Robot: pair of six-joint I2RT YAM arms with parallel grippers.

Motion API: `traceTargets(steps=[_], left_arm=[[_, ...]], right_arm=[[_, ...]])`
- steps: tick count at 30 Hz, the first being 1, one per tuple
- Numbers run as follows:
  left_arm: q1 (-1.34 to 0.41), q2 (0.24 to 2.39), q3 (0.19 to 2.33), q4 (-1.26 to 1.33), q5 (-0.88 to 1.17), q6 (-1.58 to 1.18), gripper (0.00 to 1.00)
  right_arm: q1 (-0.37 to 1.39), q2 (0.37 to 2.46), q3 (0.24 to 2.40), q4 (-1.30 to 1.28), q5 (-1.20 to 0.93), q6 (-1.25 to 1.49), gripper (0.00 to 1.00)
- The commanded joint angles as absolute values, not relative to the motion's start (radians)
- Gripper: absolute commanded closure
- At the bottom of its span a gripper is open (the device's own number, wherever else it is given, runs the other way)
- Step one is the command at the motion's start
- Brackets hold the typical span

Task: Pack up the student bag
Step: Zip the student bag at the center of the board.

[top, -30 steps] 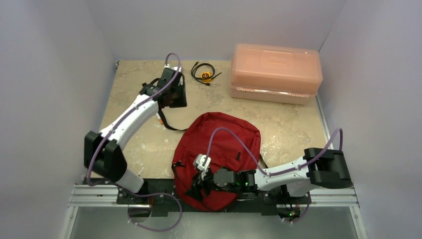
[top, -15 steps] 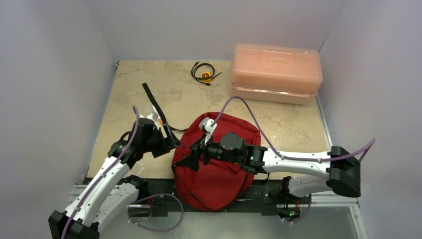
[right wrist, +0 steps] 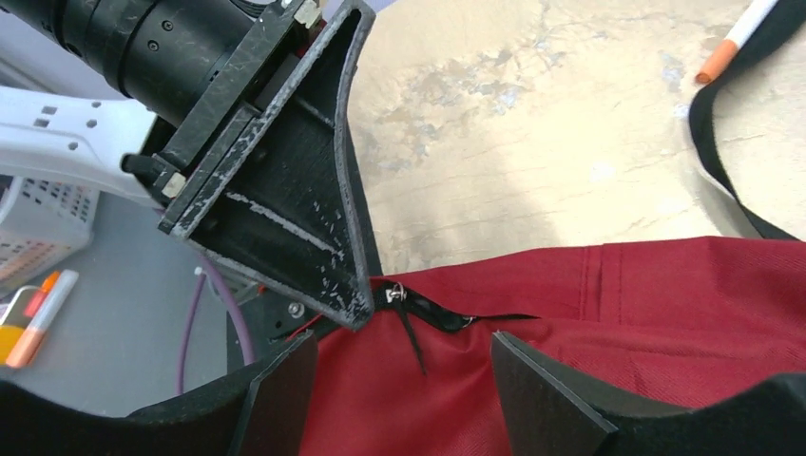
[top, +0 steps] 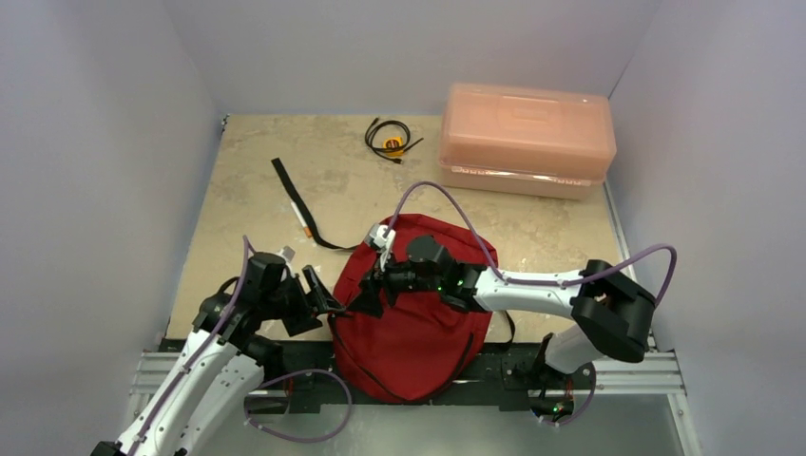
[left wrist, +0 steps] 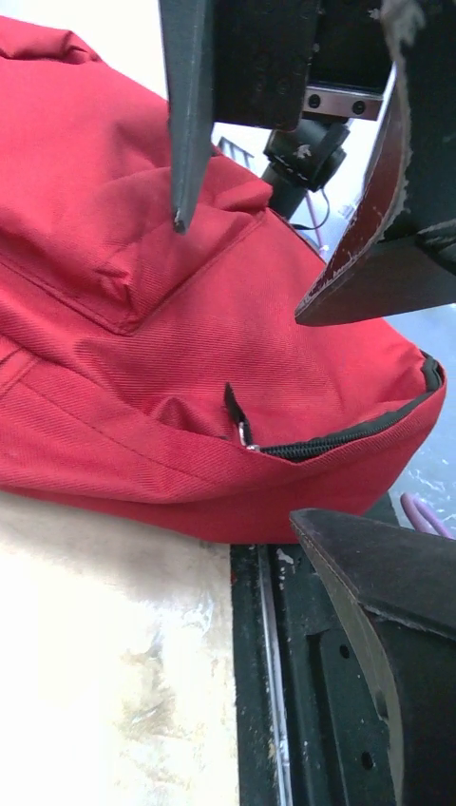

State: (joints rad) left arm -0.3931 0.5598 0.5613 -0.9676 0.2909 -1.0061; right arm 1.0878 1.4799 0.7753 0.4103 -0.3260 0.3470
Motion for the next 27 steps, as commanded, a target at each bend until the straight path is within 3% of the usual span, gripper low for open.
traceTargets(steps=[1, 5, 8, 10, 14, 16, 17, 20, 27], left_arm=[[-0.393, 0.515, 0.512, -0.997, 0.415, -1.045, 0.33], [-0.394, 0.485, 0.463, -0.963, 0.505, -1.038, 0.53], [-0.393, 0.498, 0.476, -1.049, 0.443, -0.979, 0.64], [-0.394, 0.506, 0.474, -1.052, 0.425, -0.962, 0.65], [-0.394, 0.502, 0.438, -0.958, 0.461, -0.953, 0.86], [-0.393, 0.496, 0.438, -0.932, 0.461, -0.927, 0.91], [-0.394, 0.495, 0.443, -0.935, 0.451, -0.916, 1.0], [-0.393, 0.48, 0.445, -0.924, 0.458, -0.895, 1.0], [-0.394, 0.404, 0.442, -0.916, 0.469, -0.891, 1.0]], right_arm=[[1.088, 1.541, 0.829, 0.42, -0.421, 0.266, 0.31], [1.089, 1.625, 0.887, 0.37, -0.463, 0.201, 0.37], [1.094, 1.664, 0.933, 0.315, -0.454, 0.151, 0.4], [1.11, 1.684, 0.964, 0.269, -0.438, 0.108, 0.4], [1.152, 1.717, 1.009, 0.209, -0.407, 0.05, 0.39], [1.168, 1.73, 1.02, 0.197, -0.395, 0.032, 0.39], [1.173, 1.735, 1.024, 0.194, -0.389, 0.026, 0.39], [1.189, 1.755, 1.04, 0.174, -0.351, 0.012, 0.42], [1.199, 1.76, 1.026, 0.204, -0.184, 0.02, 0.65]])
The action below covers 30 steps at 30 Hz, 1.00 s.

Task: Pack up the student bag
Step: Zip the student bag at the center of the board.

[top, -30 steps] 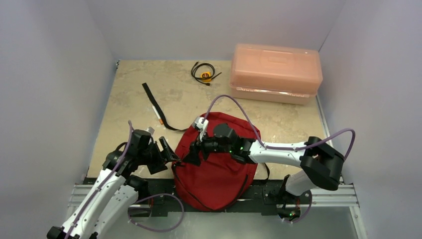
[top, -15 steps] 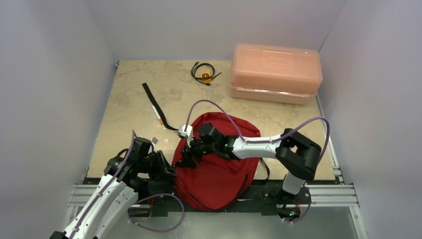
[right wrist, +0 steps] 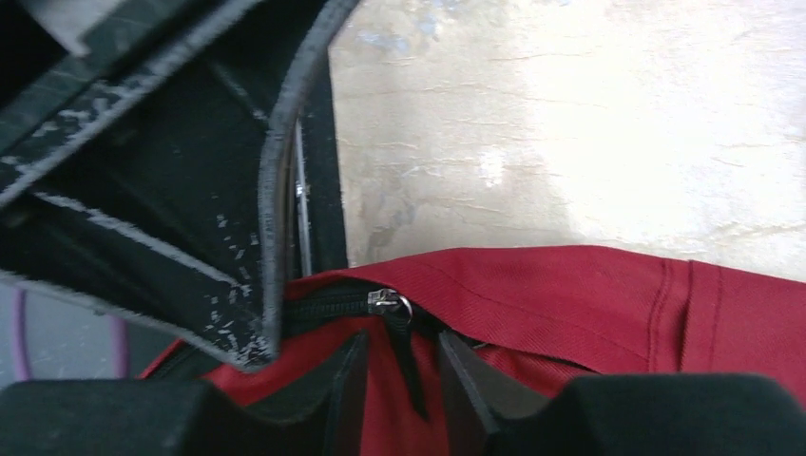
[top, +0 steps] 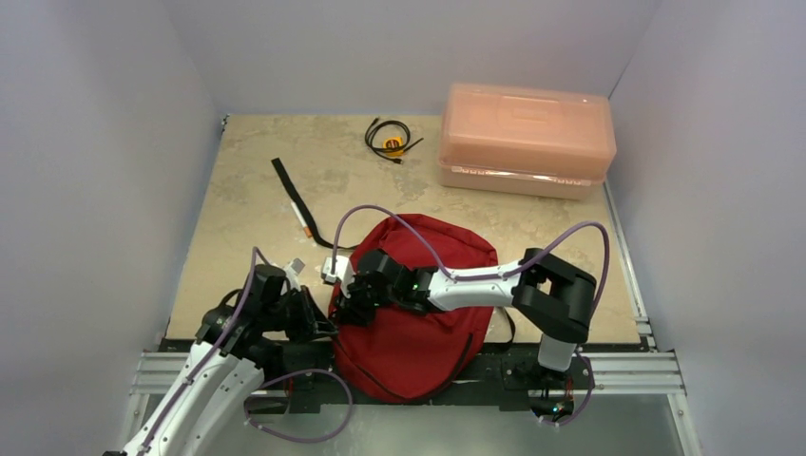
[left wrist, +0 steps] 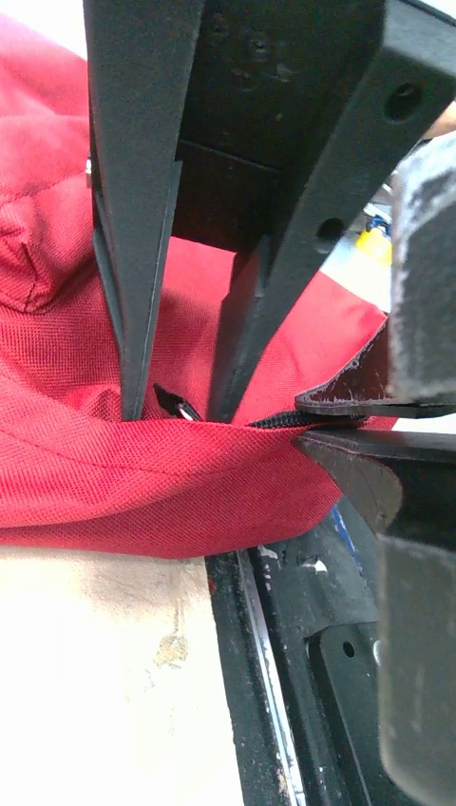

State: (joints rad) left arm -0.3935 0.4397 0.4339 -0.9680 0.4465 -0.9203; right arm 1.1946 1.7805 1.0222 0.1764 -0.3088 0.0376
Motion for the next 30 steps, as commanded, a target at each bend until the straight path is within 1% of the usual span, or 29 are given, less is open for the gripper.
traceTargets(steps=[1, 3, 4, 5, 7, 9, 12, 16, 19, 23, 25, 27, 30], left_arm=[[-0.394, 0.401, 0.443, -0.918, 0.47, -0.887, 1.0], [-0.393, 0.404, 0.443, -0.924, 0.47, -0.884, 1.0], [-0.394, 0.408, 0.443, -0.928, 0.468, -0.885, 1.0], [-0.394, 0.414, 0.447, -0.935, 0.464, -0.886, 1.0], [-0.393, 0.423, 0.457, -0.946, 0.458, -0.883, 1.0], [-0.393, 0.427, 0.468, -0.959, 0.448, -0.882, 1.0], [-0.394, 0.441, 0.479, -0.982, 0.422, -0.895, 1.0], [-0.394, 0.464, 0.479, -0.991, 0.403, -0.907, 1.0], [-0.393, 0.453, 0.484, -0.999, 0.364, -0.92, 1.0], [-0.394, 0.446, 0.539, -1.035, 0.266, -0.936, 1.0], [-0.393, 0.459, 0.565, -1.04, 0.219, -0.936, 1.0], [-0.394, 0.484, 0.572, -1.012, 0.205, -0.935, 1.0], [-0.393, 0.555, 0.575, -0.943, 0.187, -0.918, 1.0]], right_arm=[[1.2, 1.751, 1.016, 0.219, -0.165, 0.028, 0.7], [1.2, 1.746, 1.014, 0.231, -0.145, 0.026, 0.78], [1.198, 1.744, 1.018, 0.232, -0.126, 0.03, 0.88], [1.2, 1.744, 1.021, 0.232, -0.094, 0.043, 1.0], [1.199, 1.741, 1.017, 0.244, -0.067, 0.059, 1.0], [1.198, 1.735, 1.011, 0.254, 0.016, 0.1, 1.0], [1.191, 1.709, 0.986, 0.278, 0.217, 0.223, 1.0], [1.139, 1.737, 1.045, 0.153, 0.426, 0.365, 1.0], [1.11, 1.773, 1.078, 0.084, 0.539, 0.39, 1.0], [1.061, 1.791, 1.086, 0.039, 0.619, 0.387, 1.0], [1.036, 1.776, 1.075, 0.044, 0.6, 0.375, 1.0], [1.034, 1.757, 1.079, 0.041, 0.6, 0.36, 1.0], [1.028, 1.769, 1.129, -0.05, 0.686, 0.361, 1.0]])
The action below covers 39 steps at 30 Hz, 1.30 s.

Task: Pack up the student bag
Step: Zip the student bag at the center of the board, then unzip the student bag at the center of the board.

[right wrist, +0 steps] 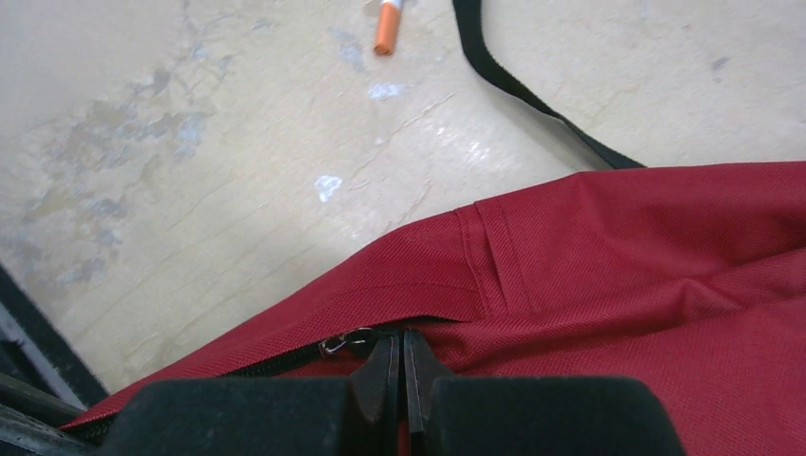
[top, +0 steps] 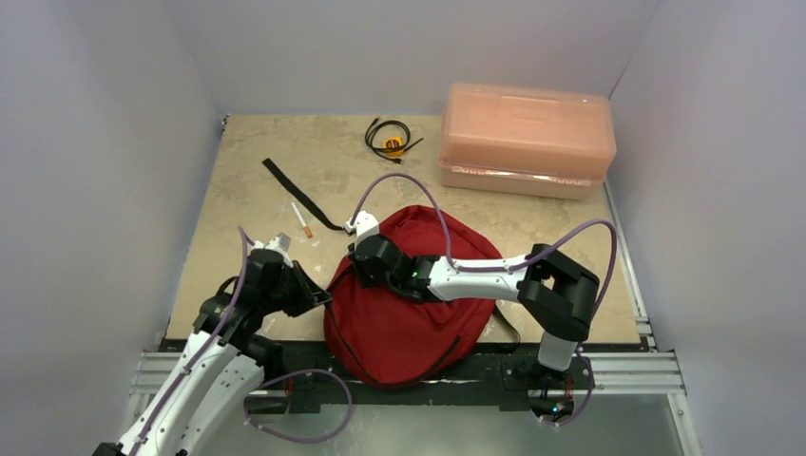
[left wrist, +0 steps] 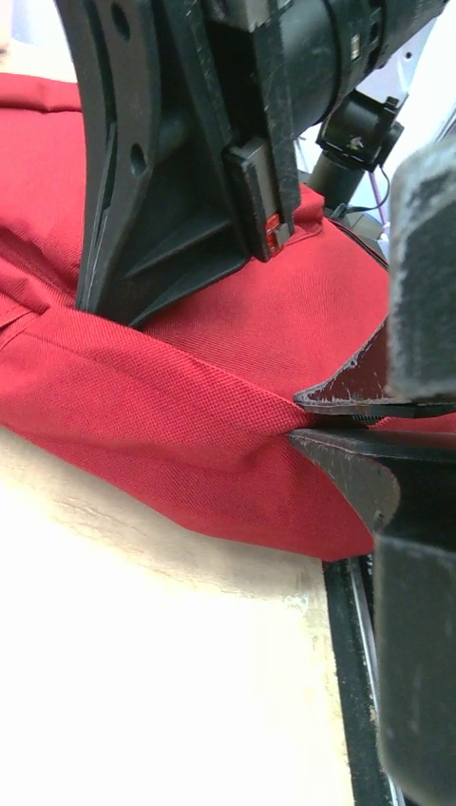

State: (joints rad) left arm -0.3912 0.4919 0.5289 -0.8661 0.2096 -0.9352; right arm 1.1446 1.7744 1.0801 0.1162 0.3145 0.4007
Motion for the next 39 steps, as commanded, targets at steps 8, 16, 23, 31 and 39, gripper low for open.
traceTargets(steps=[8, 16, 23, 31, 39], left_arm=[[-0.393, 0.843, 0.67, -0.819, 0.063, -0.787, 1.0], [-0.393, 0.936, 0.708, -0.753, 0.098, -0.73, 1.0], [-0.393, 0.884, 0.697, -0.727, 0.125, -0.723, 0.87], [-0.393, 0.898, 0.654, -0.655, 0.22, -0.745, 0.73], [-0.393, 0.769, 0.71, -0.754, 0.225, -0.698, 0.42]], right_arm=[[1.022, 1.629, 1.22, -0.204, 0.284, 0.317, 0.6], [0.979, 1.293, 1.066, -0.458, 0.158, 0.436, 0.28], [0.91, 1.074, 0.895, -0.635, 0.189, 0.913, 0.39], [0.91, 1.024, 0.758, -0.69, 0.279, 1.259, 0.62], [0.913, 0.984, 0.763, -0.738, 0.317, 1.244, 0.45]])
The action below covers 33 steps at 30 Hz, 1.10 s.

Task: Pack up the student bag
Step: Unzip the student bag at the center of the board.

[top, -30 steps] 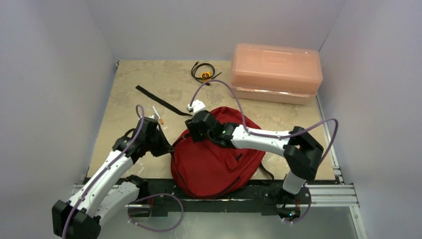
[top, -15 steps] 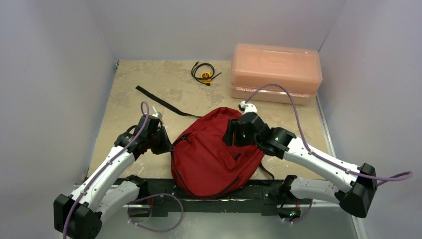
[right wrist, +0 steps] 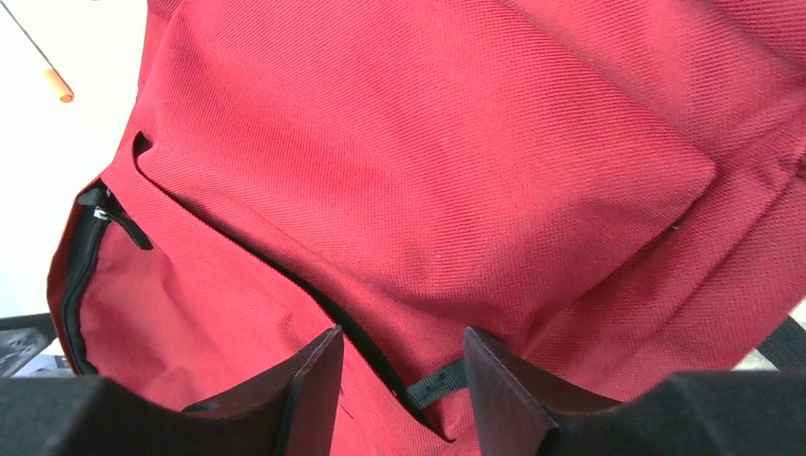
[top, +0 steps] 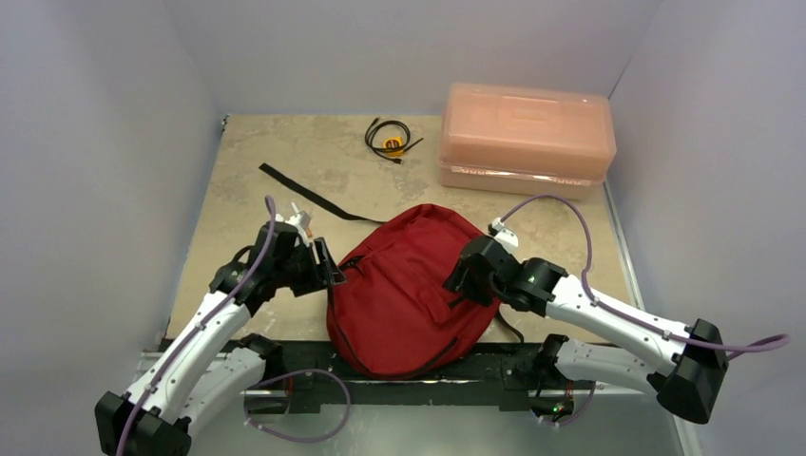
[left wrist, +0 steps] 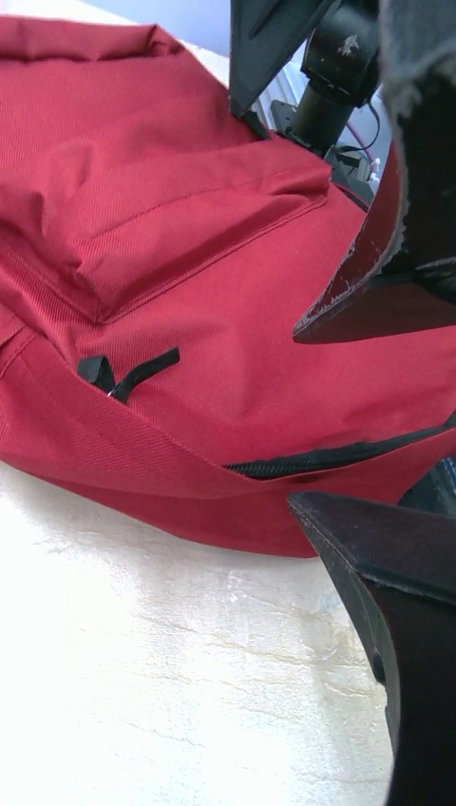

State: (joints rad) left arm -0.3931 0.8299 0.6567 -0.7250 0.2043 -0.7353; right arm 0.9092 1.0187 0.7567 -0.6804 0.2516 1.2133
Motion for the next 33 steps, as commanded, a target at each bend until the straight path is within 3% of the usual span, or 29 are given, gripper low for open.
traceTargets(steps=[1, 8, 10, 15, 23, 33], left_arm=[[-0.393, 0.754, 0.724, -0.769, 0.235, -0.693, 0.41], [-0.393, 0.686, 0.863, -0.868, 0.267, -0.665, 0.33], [-0.393, 0.68, 0.9, -0.873, 0.271, -0.664, 0.32], [-0.407, 0.693, 0.851, -0.693, 0.446, -0.745, 0.32], [-0.781, 0.845, 0.77, -0.436, 0.278, -0.897, 0.31], [-0.893, 1.063, 0.692, -0.225, 0.226, -0.929, 0.37]], right_arm=[[0.913, 0.976, 0.77, -0.759, 0.326, 1.239, 0.44], [0.916, 0.933, 0.784, -0.863, 0.351, 1.2, 0.43], [0.918, 0.933, 0.773, -0.82, 0.302, 1.199, 0.47], [0.932, 0.959, 0.764, -0.751, 0.271, 1.226, 0.52], [0.968, 0.972, 0.763, -0.755, 0.255, 1.299, 0.54], [1.077, 0.972, 0.78, -0.818, 0.318, 1.437, 0.52]])
